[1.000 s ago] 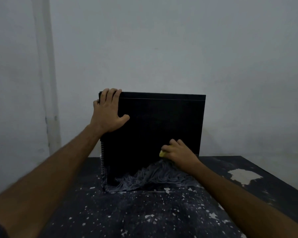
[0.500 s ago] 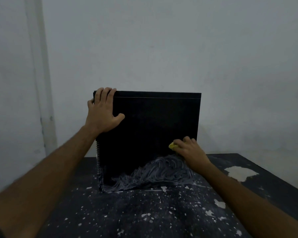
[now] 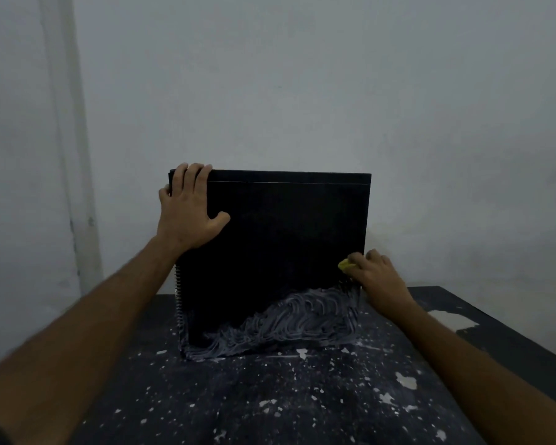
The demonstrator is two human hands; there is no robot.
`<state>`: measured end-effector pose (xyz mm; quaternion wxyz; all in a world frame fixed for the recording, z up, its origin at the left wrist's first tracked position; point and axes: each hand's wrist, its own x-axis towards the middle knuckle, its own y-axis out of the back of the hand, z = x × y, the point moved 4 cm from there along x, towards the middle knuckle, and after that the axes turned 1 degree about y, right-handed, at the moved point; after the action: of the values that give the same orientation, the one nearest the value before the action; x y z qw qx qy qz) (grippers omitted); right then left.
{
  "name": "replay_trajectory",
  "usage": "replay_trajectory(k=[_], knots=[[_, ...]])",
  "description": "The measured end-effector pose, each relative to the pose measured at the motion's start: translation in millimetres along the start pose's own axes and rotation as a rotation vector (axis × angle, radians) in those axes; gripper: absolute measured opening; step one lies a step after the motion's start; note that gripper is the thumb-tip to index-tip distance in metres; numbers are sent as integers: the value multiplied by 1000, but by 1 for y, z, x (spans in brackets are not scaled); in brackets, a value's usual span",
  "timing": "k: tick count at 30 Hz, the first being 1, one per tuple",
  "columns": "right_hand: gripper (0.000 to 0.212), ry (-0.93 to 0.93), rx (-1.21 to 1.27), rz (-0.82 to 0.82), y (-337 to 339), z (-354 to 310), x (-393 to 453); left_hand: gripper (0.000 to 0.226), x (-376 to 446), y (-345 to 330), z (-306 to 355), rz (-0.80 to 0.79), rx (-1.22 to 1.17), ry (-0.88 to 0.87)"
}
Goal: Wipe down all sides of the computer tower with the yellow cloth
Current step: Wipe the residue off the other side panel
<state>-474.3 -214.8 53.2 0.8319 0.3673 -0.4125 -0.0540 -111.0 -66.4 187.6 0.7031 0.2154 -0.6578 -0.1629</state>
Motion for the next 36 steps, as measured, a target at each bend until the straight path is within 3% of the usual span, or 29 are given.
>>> replay_trajectory(k=[2,6,9,11,13,17,21,24,28,32,36], knots=[[40,133,-64,-77,-8,-8,-8,90,0,1,1,-1,0,-6],[42,-207,54,40,-4,17,-11,91,0,2,0,3,-7,-1],[34,81,-46,-116,-18,2,-19,91,0,2,-1,9,-7,-4],[30,19,-70,-136,-20,13,-25,91,0,1,1,1,-5,-7],[40,-143,45,-11,-15,26,-26,90,0,-1,1,11,-3,-1],[31,112,-38,-168,-30,-2,-31,91,0,-1,1,13,-6,4],[48,-155,103,-5,-31,14,-34,91,0,-1,0,16,-5,1],[44,80,55,-82,-36,-8,-36,91,0,-1,0,11,-7,2],[48,-152,113,-6,-24,2,-28,90,0,-1,1,16,-13,7],[51,-16,98,-31,-23,-10,-24,90,0,-1,0,15,-11,4],[39,-137,134,-32,-16,0,-15,91,0,-1,1,6,-12,8]])
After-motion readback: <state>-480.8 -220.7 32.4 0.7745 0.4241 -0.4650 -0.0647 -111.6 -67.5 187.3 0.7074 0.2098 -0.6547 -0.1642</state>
